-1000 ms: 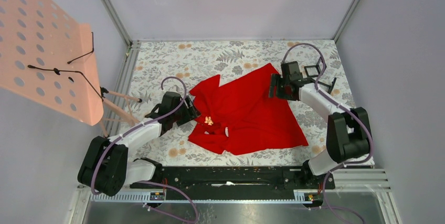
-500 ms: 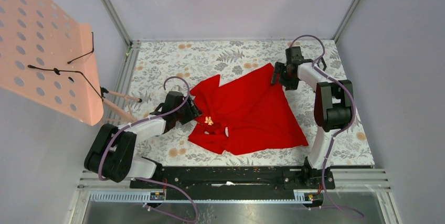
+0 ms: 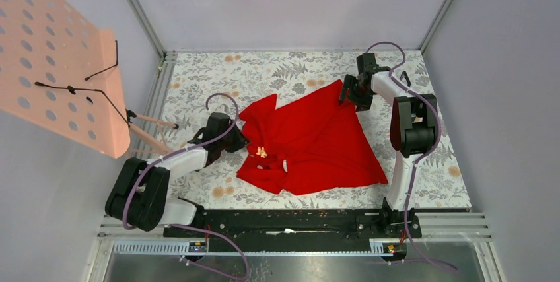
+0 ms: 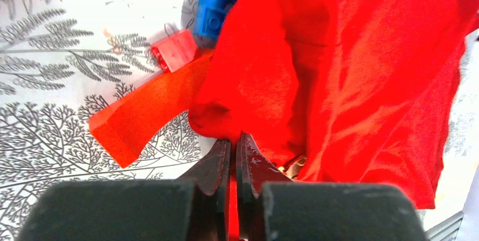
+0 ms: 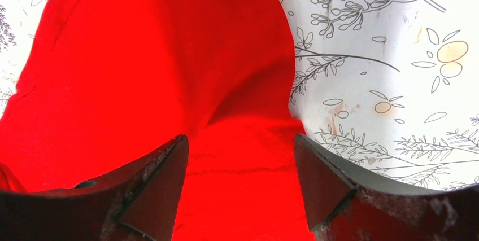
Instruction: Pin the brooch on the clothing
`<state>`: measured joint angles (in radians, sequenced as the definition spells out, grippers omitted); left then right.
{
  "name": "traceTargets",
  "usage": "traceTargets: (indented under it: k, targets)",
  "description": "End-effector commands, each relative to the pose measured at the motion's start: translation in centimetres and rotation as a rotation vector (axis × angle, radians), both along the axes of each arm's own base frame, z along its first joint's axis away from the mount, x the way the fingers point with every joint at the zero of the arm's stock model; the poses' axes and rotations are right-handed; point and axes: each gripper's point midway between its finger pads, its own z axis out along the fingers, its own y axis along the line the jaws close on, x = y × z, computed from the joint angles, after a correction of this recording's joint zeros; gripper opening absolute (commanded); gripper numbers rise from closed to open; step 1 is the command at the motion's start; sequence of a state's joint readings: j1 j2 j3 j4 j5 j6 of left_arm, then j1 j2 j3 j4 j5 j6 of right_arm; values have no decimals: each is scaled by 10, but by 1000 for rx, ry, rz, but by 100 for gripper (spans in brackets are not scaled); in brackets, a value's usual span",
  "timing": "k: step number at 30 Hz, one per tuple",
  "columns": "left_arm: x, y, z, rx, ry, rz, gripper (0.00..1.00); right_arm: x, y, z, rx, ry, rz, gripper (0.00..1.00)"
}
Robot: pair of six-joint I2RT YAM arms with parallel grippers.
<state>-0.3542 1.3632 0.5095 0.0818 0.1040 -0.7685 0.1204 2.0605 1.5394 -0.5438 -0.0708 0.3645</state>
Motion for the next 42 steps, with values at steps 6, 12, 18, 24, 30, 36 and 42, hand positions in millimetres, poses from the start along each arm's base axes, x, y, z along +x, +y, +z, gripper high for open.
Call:
traceTargets:
  k: [6, 12, 18, 24, 30, 36, 42]
  targets:
    - [52, 39, 75, 45, -204, 85, 0, -6, 3, 11, 25, 5, -7, 76]
    - [81, 69, 90, 208, -206, 139, 0, -9, 3, 23, 21, -20, 9, 77]
    - [111, 94, 88, 349, -173, 190, 0, -35, 17, 34, -2, -48, 79, 78]
    - [119, 97, 79, 334, -144, 182, 0, -99, 75, 50, -53, -116, 286, 79]
    - [123, 88, 76, 277, -143, 159, 0, -181, 177, 72, 133, -268, 580, 79]
    - [129, 88, 78, 268, -144, 155, 0, -250, 239, 66, 212, -297, 800, 79]
    - [131, 91, 81, 270, -148, 160, 0, -273, 252, 40, 97, -286, 916, 77]
